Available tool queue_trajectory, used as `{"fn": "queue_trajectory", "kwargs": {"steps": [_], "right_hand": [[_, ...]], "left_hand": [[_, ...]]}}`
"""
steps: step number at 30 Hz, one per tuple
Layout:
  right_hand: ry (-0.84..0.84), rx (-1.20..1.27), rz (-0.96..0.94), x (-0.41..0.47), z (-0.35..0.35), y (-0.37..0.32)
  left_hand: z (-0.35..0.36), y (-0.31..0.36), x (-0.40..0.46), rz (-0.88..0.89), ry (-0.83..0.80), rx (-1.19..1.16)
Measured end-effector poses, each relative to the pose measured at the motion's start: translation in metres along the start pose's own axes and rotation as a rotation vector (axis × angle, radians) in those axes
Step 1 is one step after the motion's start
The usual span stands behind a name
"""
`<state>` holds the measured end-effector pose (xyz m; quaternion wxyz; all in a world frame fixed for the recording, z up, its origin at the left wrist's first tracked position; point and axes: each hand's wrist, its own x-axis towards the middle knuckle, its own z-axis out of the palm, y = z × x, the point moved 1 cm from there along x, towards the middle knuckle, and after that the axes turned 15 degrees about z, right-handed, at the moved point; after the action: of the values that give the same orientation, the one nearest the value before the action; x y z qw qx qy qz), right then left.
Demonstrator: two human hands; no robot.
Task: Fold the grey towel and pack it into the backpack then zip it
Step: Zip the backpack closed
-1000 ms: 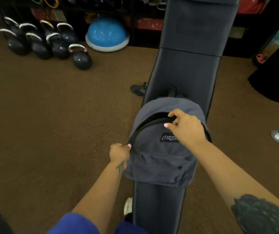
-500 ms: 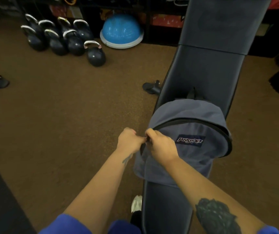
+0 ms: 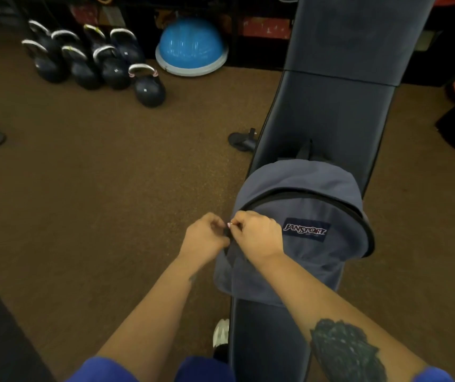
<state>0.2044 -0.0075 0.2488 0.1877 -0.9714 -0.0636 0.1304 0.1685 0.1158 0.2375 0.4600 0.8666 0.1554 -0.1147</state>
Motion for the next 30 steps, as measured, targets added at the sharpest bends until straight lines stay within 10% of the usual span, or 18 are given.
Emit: {"fn": "queue_trajectory", "kwargs": {"steps": [30], "right_hand": [[0.164,0.402,0.429,0.004,-0.081,0.046]], "left_hand": [[0.016,0.014,-0.001,0.007,-0.048,0.386]]}}
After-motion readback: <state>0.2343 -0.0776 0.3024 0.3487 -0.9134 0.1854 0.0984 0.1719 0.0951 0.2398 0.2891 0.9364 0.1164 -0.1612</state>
